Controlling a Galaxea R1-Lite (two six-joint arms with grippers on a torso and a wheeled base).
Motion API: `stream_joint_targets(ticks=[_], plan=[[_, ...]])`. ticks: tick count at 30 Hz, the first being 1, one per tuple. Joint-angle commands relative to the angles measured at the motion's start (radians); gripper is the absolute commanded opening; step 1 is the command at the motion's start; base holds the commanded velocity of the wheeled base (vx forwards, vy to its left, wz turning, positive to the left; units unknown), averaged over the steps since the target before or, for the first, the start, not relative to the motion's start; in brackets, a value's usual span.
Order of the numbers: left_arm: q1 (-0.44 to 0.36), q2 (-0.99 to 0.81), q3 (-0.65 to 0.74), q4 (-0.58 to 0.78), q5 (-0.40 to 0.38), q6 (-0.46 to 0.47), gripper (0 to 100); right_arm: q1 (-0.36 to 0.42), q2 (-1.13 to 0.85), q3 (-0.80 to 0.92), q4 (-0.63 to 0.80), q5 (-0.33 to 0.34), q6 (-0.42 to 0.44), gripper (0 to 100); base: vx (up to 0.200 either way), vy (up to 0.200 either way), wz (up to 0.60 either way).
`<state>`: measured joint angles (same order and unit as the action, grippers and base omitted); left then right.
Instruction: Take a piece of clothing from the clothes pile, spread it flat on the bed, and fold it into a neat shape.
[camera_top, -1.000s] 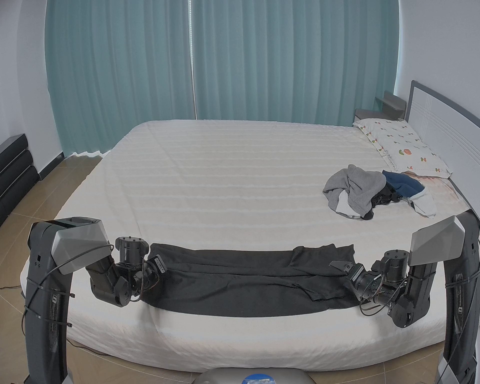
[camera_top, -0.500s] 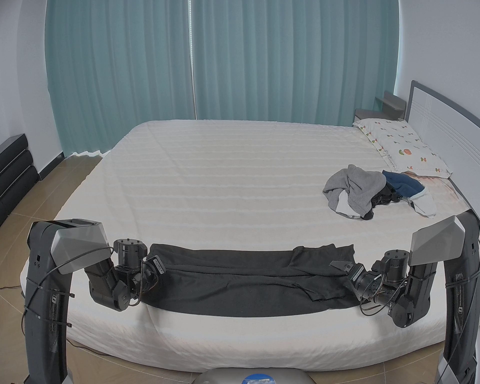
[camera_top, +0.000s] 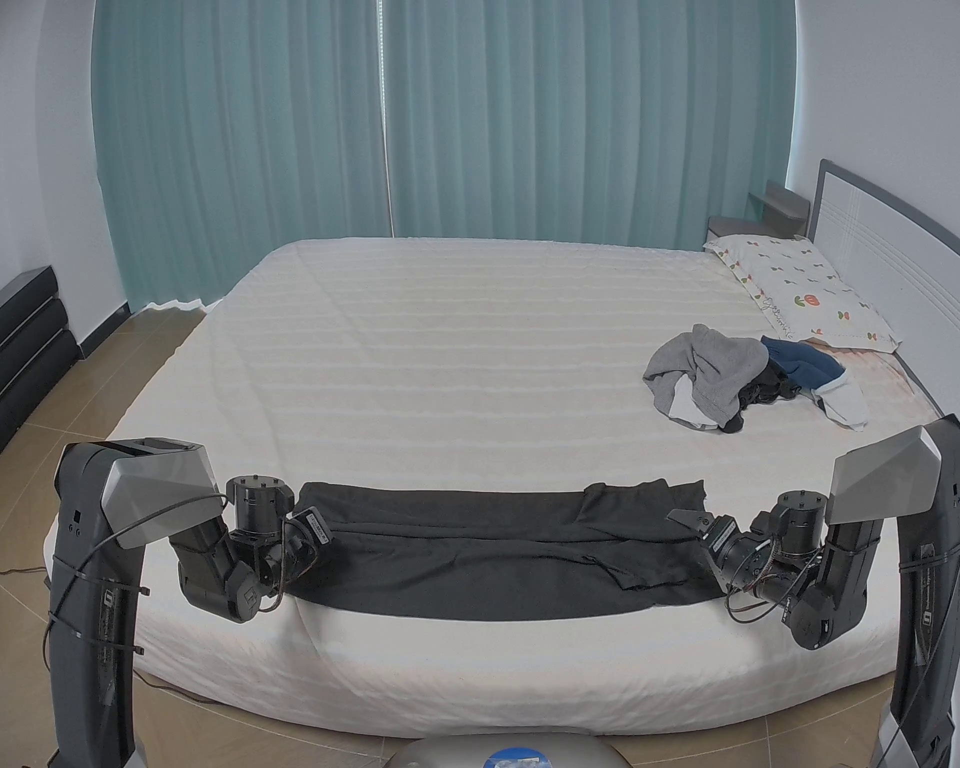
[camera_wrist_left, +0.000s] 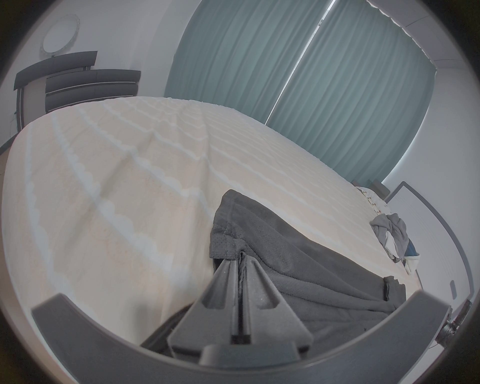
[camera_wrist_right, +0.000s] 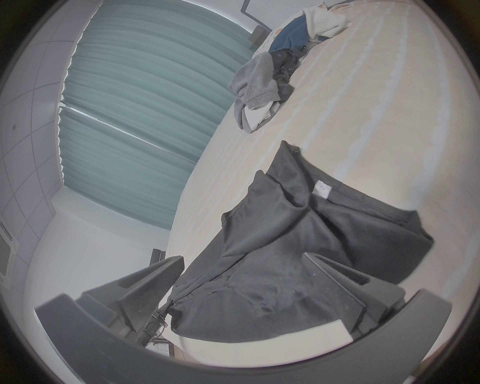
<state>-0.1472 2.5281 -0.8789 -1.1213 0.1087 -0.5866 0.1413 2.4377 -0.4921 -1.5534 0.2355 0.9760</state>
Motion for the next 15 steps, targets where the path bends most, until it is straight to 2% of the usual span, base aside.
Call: stream_joint_targets(ticks=[1,7,15], plan=[[0.000,0.000,-0.002,-0.003,0.000,-0.001,0,-0.012,-0.017,0.001,-0.014,0.001,0.012,100,0.000,0.000,0.00],[-0.003,0.001,-0.022,-0.003,0.000,-0.002,0,-0.023,-0.032,-0.005,-0.013,0.001,0.018,100,0.000,0.000,0.00],[-0.012,-0.005,-0.069,-0.003,0.000,-0.025,0,-0.081,-0.051,-0.031,-0.013,0.001,0.015,100,0.000,0.000,0.00]])
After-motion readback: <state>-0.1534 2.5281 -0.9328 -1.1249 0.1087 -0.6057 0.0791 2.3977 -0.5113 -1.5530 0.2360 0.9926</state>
